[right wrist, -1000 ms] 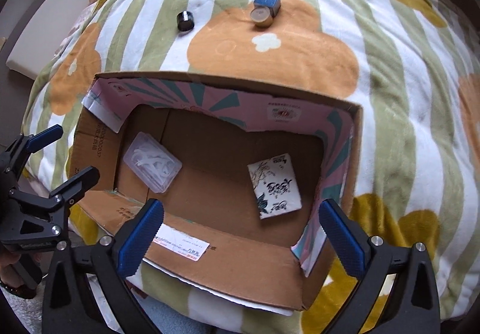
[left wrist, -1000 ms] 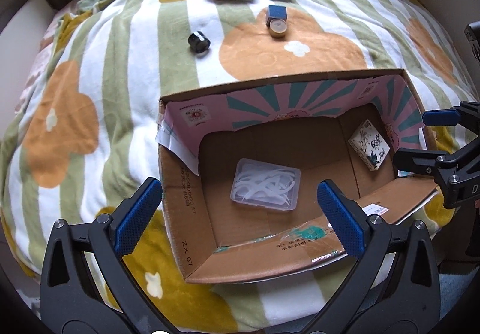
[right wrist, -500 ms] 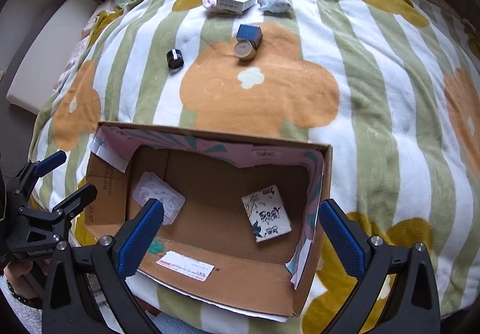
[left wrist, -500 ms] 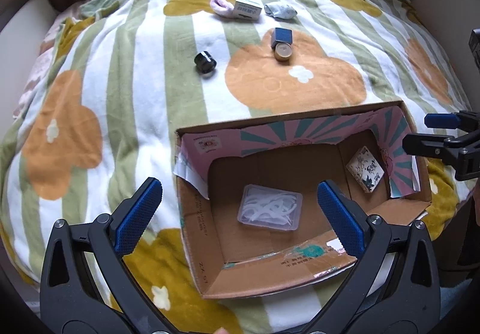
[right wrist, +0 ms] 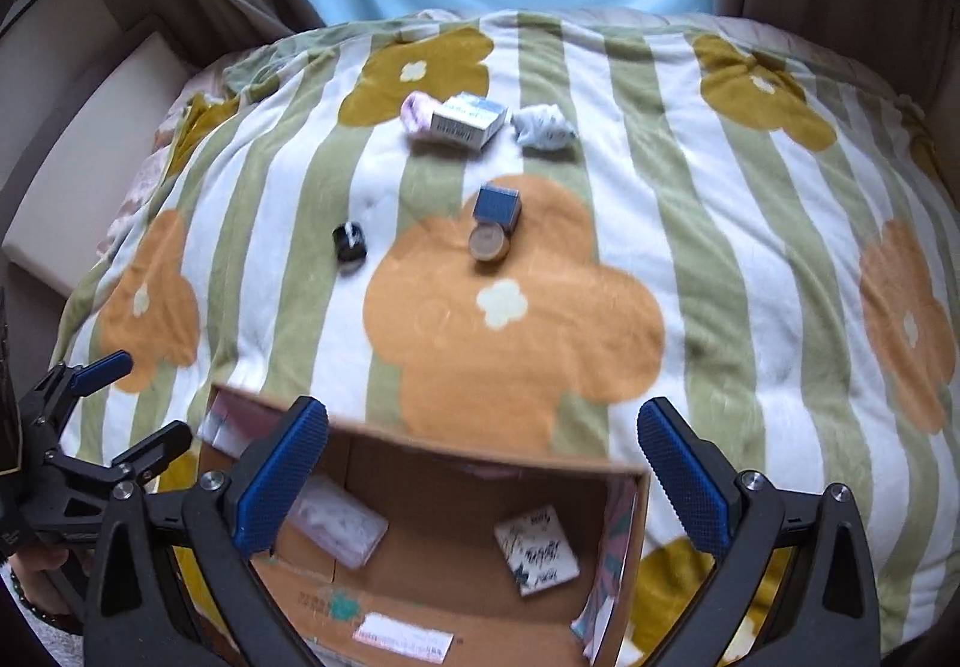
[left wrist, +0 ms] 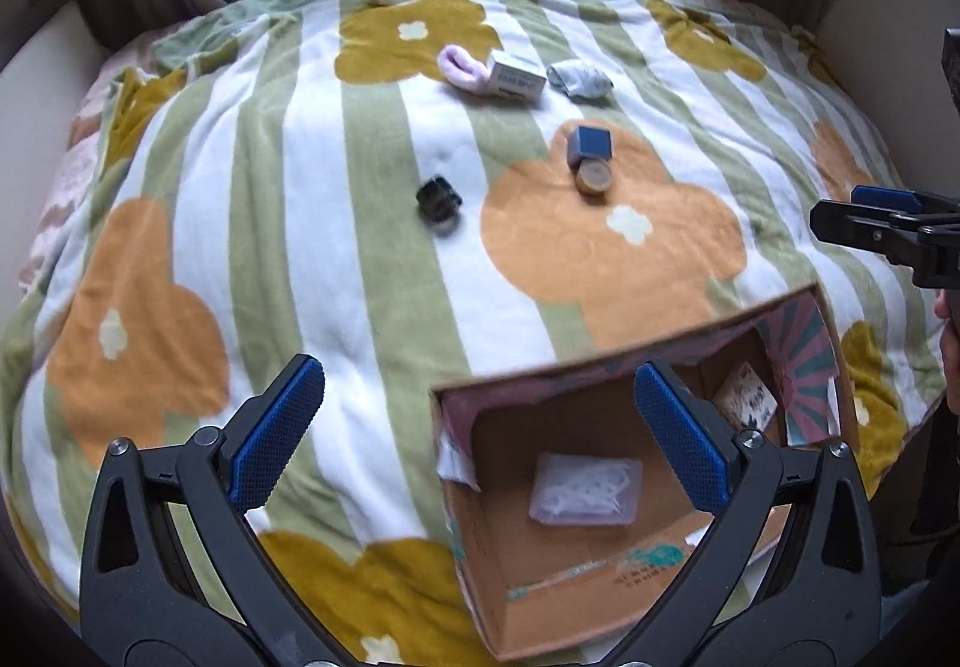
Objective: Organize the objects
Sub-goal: 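Move both tools back toward the remaining items on the blanket, then grasp the black lens cap with the left tool while the right tool grasps the navy cube box, then carry both items into the cardboard box and open both tools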
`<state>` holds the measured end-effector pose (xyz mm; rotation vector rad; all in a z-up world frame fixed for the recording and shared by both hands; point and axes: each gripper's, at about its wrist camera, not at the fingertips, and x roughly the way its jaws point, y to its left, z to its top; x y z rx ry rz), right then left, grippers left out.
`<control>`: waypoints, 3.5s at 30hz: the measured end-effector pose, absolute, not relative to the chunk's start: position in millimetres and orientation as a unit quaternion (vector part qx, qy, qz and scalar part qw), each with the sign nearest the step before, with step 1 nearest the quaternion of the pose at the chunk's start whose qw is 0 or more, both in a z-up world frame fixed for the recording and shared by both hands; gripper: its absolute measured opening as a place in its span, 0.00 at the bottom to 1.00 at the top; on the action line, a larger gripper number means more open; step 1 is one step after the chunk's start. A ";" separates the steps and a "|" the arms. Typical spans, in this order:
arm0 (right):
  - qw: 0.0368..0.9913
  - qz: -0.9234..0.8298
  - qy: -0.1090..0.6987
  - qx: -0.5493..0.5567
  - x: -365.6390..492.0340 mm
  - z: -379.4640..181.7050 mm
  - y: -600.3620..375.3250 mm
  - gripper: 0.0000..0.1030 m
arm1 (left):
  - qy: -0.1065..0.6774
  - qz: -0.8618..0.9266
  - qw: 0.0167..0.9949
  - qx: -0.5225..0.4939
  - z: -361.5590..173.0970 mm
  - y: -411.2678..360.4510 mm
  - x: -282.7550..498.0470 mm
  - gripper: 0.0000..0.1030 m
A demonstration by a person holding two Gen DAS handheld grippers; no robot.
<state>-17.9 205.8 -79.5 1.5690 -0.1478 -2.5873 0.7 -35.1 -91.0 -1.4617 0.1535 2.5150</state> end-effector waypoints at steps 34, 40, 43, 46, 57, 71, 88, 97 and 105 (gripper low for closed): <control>-0.038 -0.810 -0.116 0.574 -208.6 -199.8 192.7 1.00 | 0.112 0.842 0.204 -0.487 -232.0 -26.8 -192.5 0.92; -0.056 -0.804 -0.114 0.580 -215.4 -216.6 193.3 0.98 | 0.114 0.840 0.207 -0.488 -250.1 -21.9 -198.6 0.88; -0.059 -0.803 -0.109 0.583 -218.7 -221.7 191.5 0.95 | 0.112 0.843 0.214 -0.482 -254.9 -19.7 -200.1 0.78; -0.062 -0.803 -0.102 0.584 -221.2 -225.5 189.0 0.93 | 0.112 0.843 0.218 -0.478 -258.1 -19.2 -200.7 0.78; -0.064 -0.796 -0.093 0.595 -228.0 -235.8 186.1 0.69 | 0.129 0.843 0.229 -0.470 -263.7 -17.8 -199.3 0.46; -0.043 -0.802 -0.111 0.586 -225.5 -229.0 194.3 0.34 | 0.130 0.839 0.245 -0.469 -255.9 -18.4 -196.5 0.39; 0.015 -0.834 -0.081 0.546 -200.8 -150.1 173.8 0.34 | 0.099 0.867 0.224 -0.433 -158.5 -26.6 -165.1 0.39; 0.077 -0.843 -0.043 0.531 -149.6 -94.1 164.1 0.34 | 0.095 0.879 0.200 -0.421 -105.8 -25.5 -99.5 0.39; 0.132 -0.822 -0.015 0.554 -78.4 -82.8 161.3 0.34 | 0.071 0.879 0.170 -0.441 -89.7 -21.4 -22.1 0.39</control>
